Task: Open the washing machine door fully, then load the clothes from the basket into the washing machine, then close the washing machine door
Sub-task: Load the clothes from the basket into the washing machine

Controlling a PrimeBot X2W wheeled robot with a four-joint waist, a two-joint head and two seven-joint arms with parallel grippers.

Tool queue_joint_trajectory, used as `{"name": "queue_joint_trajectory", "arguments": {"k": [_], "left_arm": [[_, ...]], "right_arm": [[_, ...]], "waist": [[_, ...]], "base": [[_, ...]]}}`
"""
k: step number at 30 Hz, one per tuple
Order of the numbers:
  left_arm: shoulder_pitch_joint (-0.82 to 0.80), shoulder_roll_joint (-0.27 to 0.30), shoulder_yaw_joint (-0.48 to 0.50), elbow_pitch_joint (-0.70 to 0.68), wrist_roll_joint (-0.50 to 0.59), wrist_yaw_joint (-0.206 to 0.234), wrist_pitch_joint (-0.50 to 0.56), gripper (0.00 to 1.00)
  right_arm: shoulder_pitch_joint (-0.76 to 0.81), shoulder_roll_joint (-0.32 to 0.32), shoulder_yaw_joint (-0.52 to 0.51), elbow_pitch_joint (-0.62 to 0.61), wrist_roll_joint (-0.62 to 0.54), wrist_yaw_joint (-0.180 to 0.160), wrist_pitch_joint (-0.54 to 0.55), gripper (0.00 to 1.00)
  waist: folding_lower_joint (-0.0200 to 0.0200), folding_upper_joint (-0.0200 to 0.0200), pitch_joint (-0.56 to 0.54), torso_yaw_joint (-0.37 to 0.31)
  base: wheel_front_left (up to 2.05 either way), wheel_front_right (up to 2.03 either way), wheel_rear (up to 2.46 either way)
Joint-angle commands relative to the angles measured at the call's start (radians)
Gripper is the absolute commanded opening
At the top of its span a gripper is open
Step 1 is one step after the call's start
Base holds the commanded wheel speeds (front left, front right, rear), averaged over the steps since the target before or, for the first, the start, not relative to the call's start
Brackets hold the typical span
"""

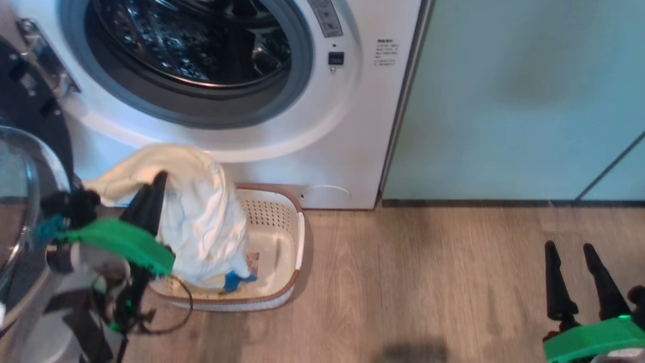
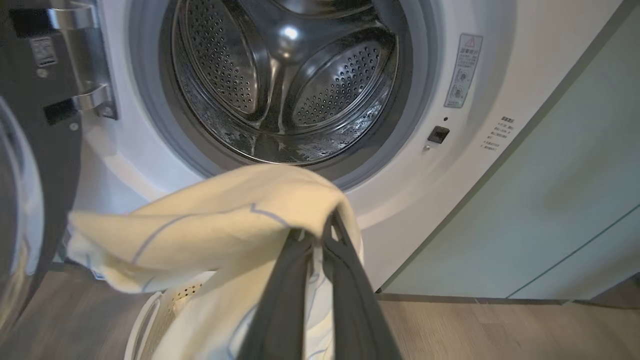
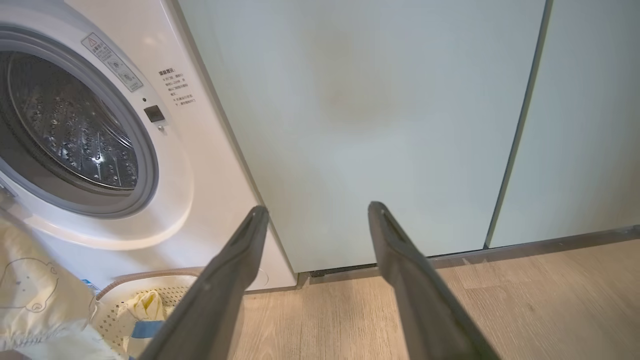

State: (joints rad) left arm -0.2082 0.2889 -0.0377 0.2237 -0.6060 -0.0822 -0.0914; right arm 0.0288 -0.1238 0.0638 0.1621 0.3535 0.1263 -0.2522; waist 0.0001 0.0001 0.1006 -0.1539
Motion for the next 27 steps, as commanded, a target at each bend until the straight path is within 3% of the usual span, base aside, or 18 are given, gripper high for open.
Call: {"name": "queue_joint_trajectory", "arguments": {"k": [1,7,27], "left_arm": [[-0.097,0.052,0.030,-0.012,-0.010,-0.008,0.029,0.00],[-0.289,0.112,-0.015,0.078,-0.021,-0.029,0.136,0.00],[-0.883,0.229,-0.077,0.361,-0.034,-0.046,0.230,0.00]], "right_arm": [[-0.058,-0.022,0.016,-0.036,0.003,0.004,-0.010,1.00],[-0.102,-0.018,0.016,-0.042,0.008,0.004,-0.010,1.00],[-0.296,0.032,0.039,-0.065,0.025,0.004,-0.010,1.00]], "waist": [[-0.0001,-0.0001,0.032,-0.017],[-0.0001,-0.0001,0.125,-0.044],[-0.0001,-0.0001,0.469,-0.146]], "base": [[0.00,0.00,0.00],[0.00,0.00,0.00],[0.00,0.00,0.00]]}}
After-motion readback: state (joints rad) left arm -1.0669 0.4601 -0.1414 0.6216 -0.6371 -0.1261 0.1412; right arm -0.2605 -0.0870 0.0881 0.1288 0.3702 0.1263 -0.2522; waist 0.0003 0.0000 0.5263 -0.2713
